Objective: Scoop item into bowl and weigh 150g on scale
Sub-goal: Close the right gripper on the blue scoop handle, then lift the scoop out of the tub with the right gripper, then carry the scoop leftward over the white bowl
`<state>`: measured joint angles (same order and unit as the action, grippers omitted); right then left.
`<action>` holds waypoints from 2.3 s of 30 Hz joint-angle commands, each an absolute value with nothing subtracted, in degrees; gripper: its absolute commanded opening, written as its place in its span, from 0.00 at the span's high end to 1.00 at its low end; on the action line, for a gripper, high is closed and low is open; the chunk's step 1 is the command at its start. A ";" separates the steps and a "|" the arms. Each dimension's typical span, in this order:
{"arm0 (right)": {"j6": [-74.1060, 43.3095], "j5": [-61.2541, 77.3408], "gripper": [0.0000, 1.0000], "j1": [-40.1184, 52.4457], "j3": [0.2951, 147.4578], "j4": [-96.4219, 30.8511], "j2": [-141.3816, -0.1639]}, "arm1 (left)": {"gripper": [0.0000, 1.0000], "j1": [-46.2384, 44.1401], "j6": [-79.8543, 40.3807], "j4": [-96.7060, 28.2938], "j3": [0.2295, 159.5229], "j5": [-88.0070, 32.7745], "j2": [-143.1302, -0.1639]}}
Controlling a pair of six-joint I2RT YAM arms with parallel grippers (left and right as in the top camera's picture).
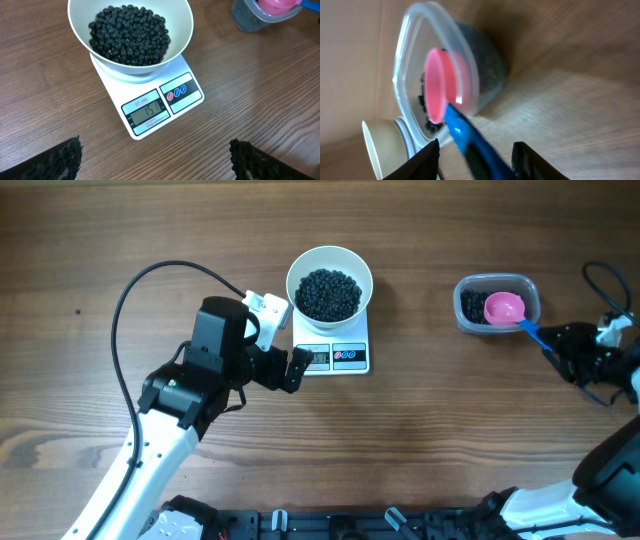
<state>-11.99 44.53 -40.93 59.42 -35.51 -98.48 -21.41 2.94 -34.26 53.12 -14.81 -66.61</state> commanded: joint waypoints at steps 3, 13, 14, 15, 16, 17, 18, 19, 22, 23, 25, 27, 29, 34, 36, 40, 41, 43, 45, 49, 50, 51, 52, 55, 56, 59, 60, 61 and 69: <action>-14.39 40.05 0.47 -38.30 59.55 -31.73 -99.02 | 0.00 -21.61 4.08 -34.11 53.84 -14.46 -66.76; -16.34 47.18 0.76 -38.33 59.64 -32.40 -99.00 | 0.00 -21.58 4.10 -34.11 53.84 -14.46 -66.76; -17.96 48.64 0.76 -38.33 59.68 -32.40 -99.00 | 0.00 -21.61 4.08 -34.11 53.84 -14.48 -66.76; -18.46 51.81 0.77 -38.33 59.86 -32.36 -99.00 | 0.00 -21.61 4.08 -34.11 53.84 -14.48 -66.76; -18.61 54.26 0.80 -38.33 60.14 -32.36 -98.98 | 0.00 -21.61 4.10 -34.11 53.84 -14.48 -66.76; -19.57 55.31 0.81 -38.33 60.20 -32.34 -98.76 | 0.00 -21.61 4.08 -34.11 53.84 -14.46 -66.76; -20.27 56.10 0.83 -38.33 60.38 -32.36 -98.43 | 0.00 -21.61 4.10 -34.11 53.84 -14.46 -66.76; -20.64 57.14 0.83 -38.33 60.53 -32.34 -97.95 | 0.00 -21.61 4.10 -34.11 53.84 -14.46 -66.76; -21.17 57.98 0.93 -38.33 60.53 -31.81 -95.22 | 0.00 -21.61 4.10 -34.11 53.84 -14.48 -66.76; -21.21 58.00 0.96 -38.33 60.53 -31.62 -94.56 | 0.00 -21.61 4.10 -34.11 53.84 -14.46 -66.76; -21.23 57.98 0.96 -38.33 60.53 -30.79 -92.66 | 0.00 -21.61 4.08 -34.11 53.84 -14.46 -66.76; -22.68 57.98 0.96 -38.33 60.55 -29.91 -91.13 | 0.00 -21.61 4.08 -34.11 53.84 -14.48 -66.76; -22.76 57.98 0.96 -38.30 60.55 -29.47 -89.43 | 0.00 -21.58 4.08 -34.11 53.84 -14.46 -66.76; -23.88 57.98 0.96 -38.30 60.55 -29.41 -82.11 | 0.00 -21.58 4.10 -34.11 53.84 -14.48 -66.76; -23.99 58.06 0.96 -38.30 60.55 -27.97 -78.41 | 0.00 -21.58 4.10 -34.11 53.84 -14.46 -66.76; -28.05 60.34 0.96 -36.77 60.55 -16.82 -71.11 | 0.00 -21.61 4.10 -34.11 53.84 -14.48 -66.76; -29.52 60.29 0.96 -35.09 60.55 -11.79 -70.22 | 0.00 -21.61 4.10 -34.11 53.84 -14.46 -66.76; -32.38 59.48 0.96 -31.35 60.53 -3.68 -69.95 | 0.00 -21.61 4.08 -34.11 53.84 -14.46 -66.76; -32.95 54.74 0.96 -24.75 60.53 1.98 -69.97 | 0.00 -21.61 4.08 -34.11 53.84 -14.46 -66.76; -22.44 49.87 0.96 -13.10 60.53 7.60 -70.02 | 0.00 -21.61 4.08 -34.11 53.84 -14.46 -66.76; -21.06 46.35 0.96 -10.55 60.55 8.01 -70.13 | 0.00 -21.61 4.08 -34.11 53.84 -14.48 -66.76; -20.23 44.49 0.96 -8.91 60.77 8.05 -70.32 | 0.00 -21.58 4.10 -34.11 53.84 -14.46 -66.76; -18.63 44.29 0.96 -7.53 61.19 8.01 -70.78 | 0.00 -21.61 4.10 -34.11 53.84 -14.46 -66.76; -10.31 43.38 0.96 -3.22 66.92 -1.61 -74.41 | 0.00 -21.58 4.10 -34.11 53.84 -14.46 -66.76; -4.75 41.39 0.96 -1.50 71.13 -8.93 -76.84 | 0.00 -21.61 4.10 -34.11 53.84 -14.46 -66.76; 6.55 35.79 0.96 2.72 83.00 -25.08 -83.46 | 0.00 -21.61 4.10 -34.11 53.84 -14.48 -66.76; 9.04 33.19 0.96 4.25 86.80 -29.45 -85.73 | 0.00 -21.61 4.08 -34.11 53.84 -14.46 -66.76; 11.51 30.96 0.96 5.82 90.00 -32.86 -87.85 | 0.00 -21.61 4.08 -34.11 53.84 -14.48 -66.76; 22.70 21.21 0.96 17.63 93.32 -40.66 -95.79 | 0.00 -21.61 4.08 -34.11 53.84 -14.48 -66.76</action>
